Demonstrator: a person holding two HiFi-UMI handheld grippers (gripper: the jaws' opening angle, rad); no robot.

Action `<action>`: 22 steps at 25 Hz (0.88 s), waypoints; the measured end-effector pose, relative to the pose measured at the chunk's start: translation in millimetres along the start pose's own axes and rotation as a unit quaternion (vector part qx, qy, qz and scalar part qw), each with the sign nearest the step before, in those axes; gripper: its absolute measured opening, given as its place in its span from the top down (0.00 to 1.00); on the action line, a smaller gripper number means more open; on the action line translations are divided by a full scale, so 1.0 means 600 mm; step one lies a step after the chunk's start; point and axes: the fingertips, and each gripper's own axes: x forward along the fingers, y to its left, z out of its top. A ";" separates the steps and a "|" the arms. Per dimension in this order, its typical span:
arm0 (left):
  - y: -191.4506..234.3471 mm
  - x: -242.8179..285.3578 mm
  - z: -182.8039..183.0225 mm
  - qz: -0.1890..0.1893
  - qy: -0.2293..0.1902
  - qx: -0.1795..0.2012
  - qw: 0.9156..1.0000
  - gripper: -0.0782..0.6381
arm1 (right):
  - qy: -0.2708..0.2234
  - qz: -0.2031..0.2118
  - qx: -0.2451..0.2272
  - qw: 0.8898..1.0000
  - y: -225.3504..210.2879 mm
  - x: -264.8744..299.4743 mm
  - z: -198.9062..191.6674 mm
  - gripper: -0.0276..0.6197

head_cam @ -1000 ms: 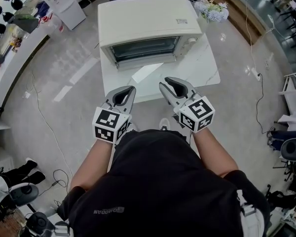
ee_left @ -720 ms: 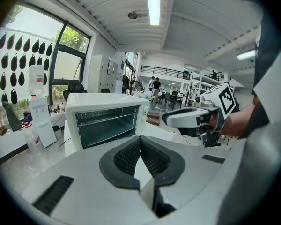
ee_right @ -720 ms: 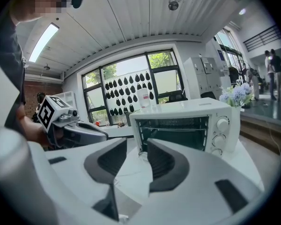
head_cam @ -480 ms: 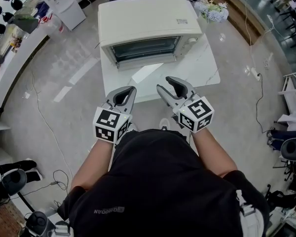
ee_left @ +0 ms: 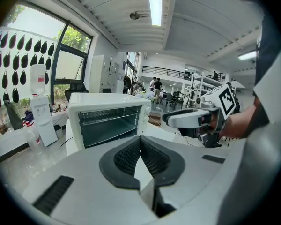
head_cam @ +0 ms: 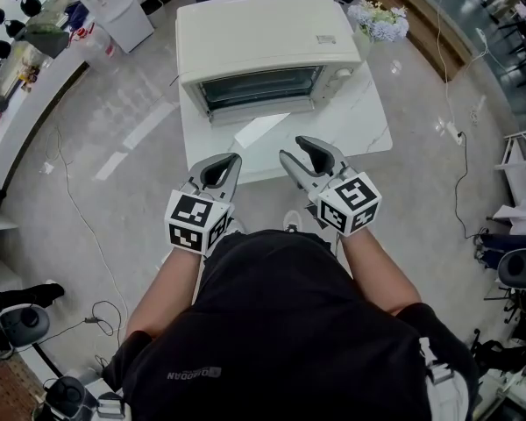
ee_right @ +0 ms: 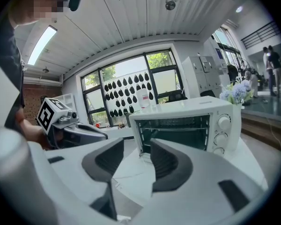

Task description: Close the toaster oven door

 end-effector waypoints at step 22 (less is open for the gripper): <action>0.025 0.013 -0.083 0.002 0.059 -0.033 0.998 0.89 | 0.168 -0.082 0.181 0.966 -0.127 -0.028 -0.349 0.71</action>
